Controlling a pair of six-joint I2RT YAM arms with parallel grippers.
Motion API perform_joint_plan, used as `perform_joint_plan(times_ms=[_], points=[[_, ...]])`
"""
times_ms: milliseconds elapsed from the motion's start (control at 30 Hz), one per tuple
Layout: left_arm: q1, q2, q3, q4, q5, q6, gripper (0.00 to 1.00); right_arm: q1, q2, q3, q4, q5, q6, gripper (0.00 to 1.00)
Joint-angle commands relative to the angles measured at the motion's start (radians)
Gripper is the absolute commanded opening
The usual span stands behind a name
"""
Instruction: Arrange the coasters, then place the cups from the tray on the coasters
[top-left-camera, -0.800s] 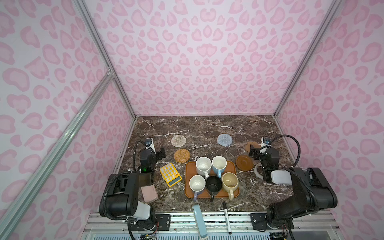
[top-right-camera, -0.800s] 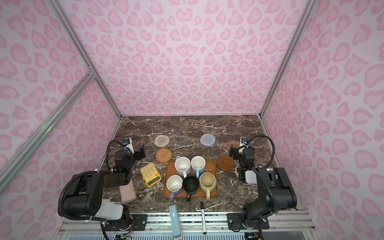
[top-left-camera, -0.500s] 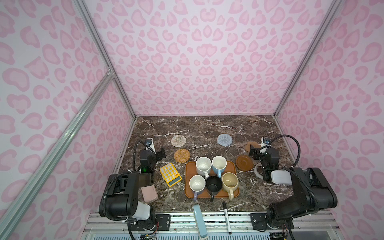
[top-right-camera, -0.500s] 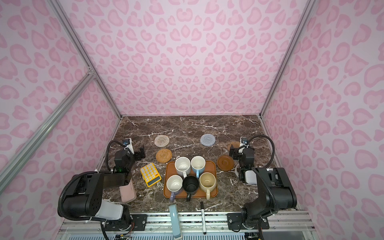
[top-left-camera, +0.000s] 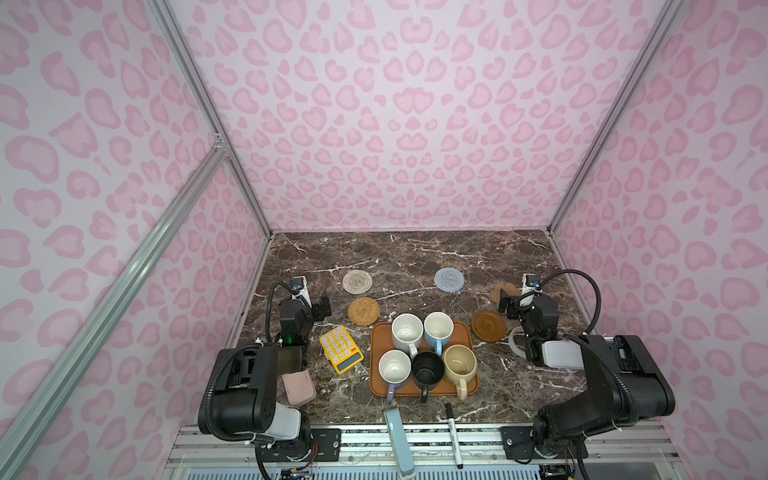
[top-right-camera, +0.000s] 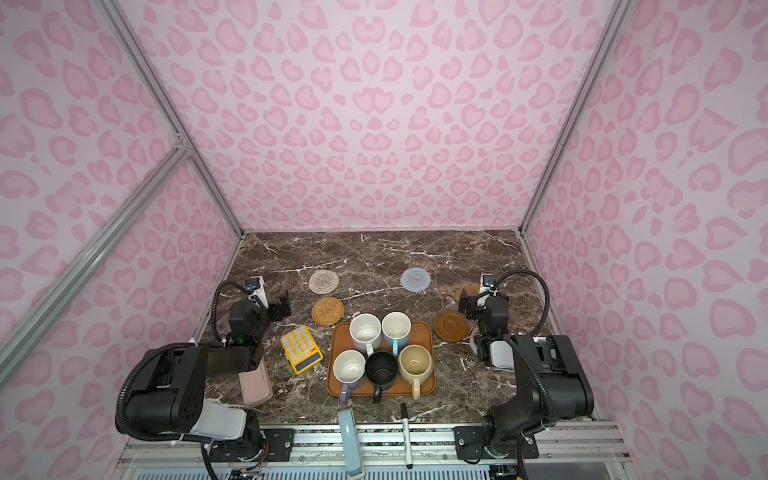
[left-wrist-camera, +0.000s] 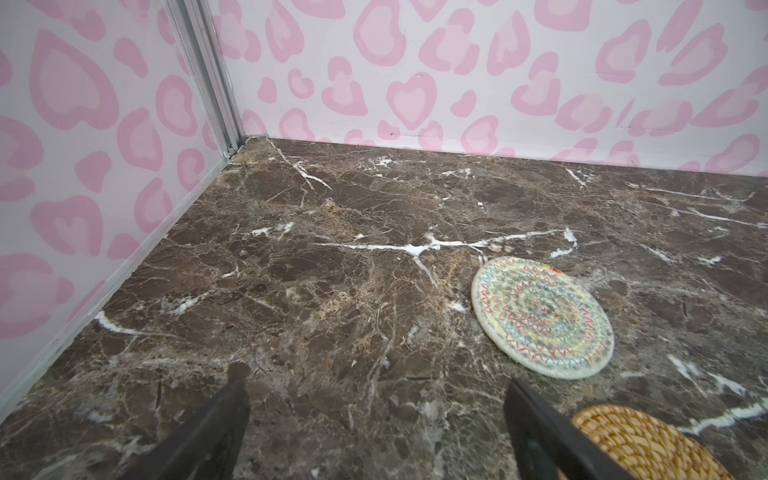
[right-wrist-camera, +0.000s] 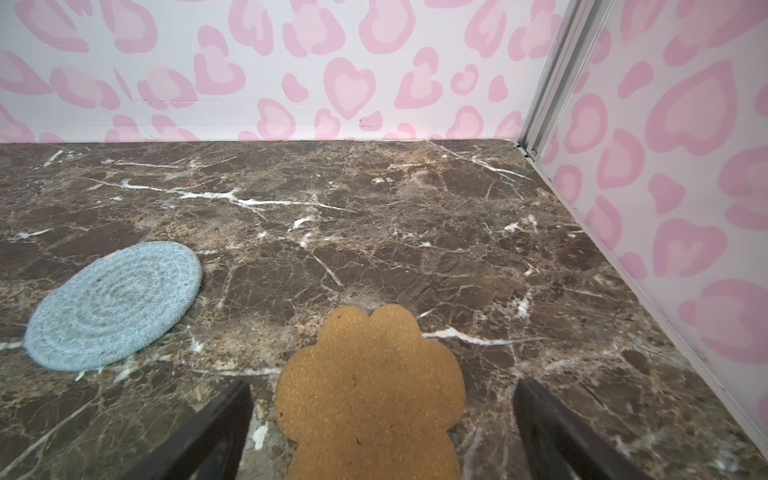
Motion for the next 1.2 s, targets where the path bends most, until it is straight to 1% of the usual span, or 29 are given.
perform_joint_plan(times_ms=[0, 367, 467, 533, 667, 733, 800, 833, 900, 967, 1000, 1033, 1100, 1133, 1167], points=[[0.000, -0.008, -0.001, 0.032, 0.000, 0.009, 0.97, 0.000, 0.005, 0.003, 0.006, -0.001, -0.002, 1.00], [0.001, -0.010, -0.005, 0.038, 0.001, 0.006, 0.97, 0.000, 0.002, 0.000, 0.010, 0.003, -0.001, 1.00], [0.001, -0.017, -0.013, 0.045, -0.049, -0.015, 0.96, 0.000, -0.001, 0.001, 0.013, 0.001, 0.000, 0.98], [0.001, -0.040, -0.010, 0.021, -0.059, -0.016, 0.96, 0.000, -0.026, 0.000, 0.008, -0.013, -0.006, 0.98], [0.001, -0.122, 0.027, -0.105, -0.042, -0.010, 0.96, 0.000, -0.124, 0.030, -0.143, 0.007, 0.004, 0.98], [0.001, -0.162, 0.039, -0.154, -0.041, -0.007, 0.96, 0.000, -0.174, 0.060, -0.236, -0.016, 0.003, 0.98], [0.001, -0.226, 0.060, -0.235, -0.057, -0.023, 0.98, 0.000, -0.238, 0.122, -0.386, -0.051, 0.043, 0.99], [0.000, -0.282, 0.073, -0.278, -0.067, -0.045, 0.98, 0.000, -0.274, 0.168, -0.493, -0.076, 0.061, 0.99], [0.000, -0.363, 0.097, -0.344, -0.047, -0.086, 0.98, 0.000, -0.327, 0.238, -0.631, -0.099, 0.123, 0.99], [0.001, -0.427, 0.166, -0.450, -0.020, -0.134, 0.97, 0.000, -0.367, 0.304, -0.740, -0.097, 0.226, 0.99], [0.001, -0.450, 0.212, -0.540, -0.002, -0.161, 0.97, -0.002, -0.384, 0.336, -0.792, -0.108, 0.261, 0.99], [0.000, -0.466, 0.271, -0.625, 0.023, -0.185, 0.97, -0.005, -0.396, 0.366, -0.847, -0.129, 0.268, 0.99], [0.002, -0.479, 0.363, -0.778, 0.036, -0.259, 0.97, -0.003, -0.416, 0.409, -0.915, -0.141, 0.284, 0.99], [0.001, -0.478, 0.408, -0.844, 0.034, -0.293, 0.97, -0.004, -0.421, 0.414, -0.912, -0.166, 0.291, 0.99], [0.002, -0.477, 0.431, -0.866, 0.047, -0.298, 0.97, -0.003, -0.425, 0.414, -0.897, -0.192, 0.299, 0.99]])
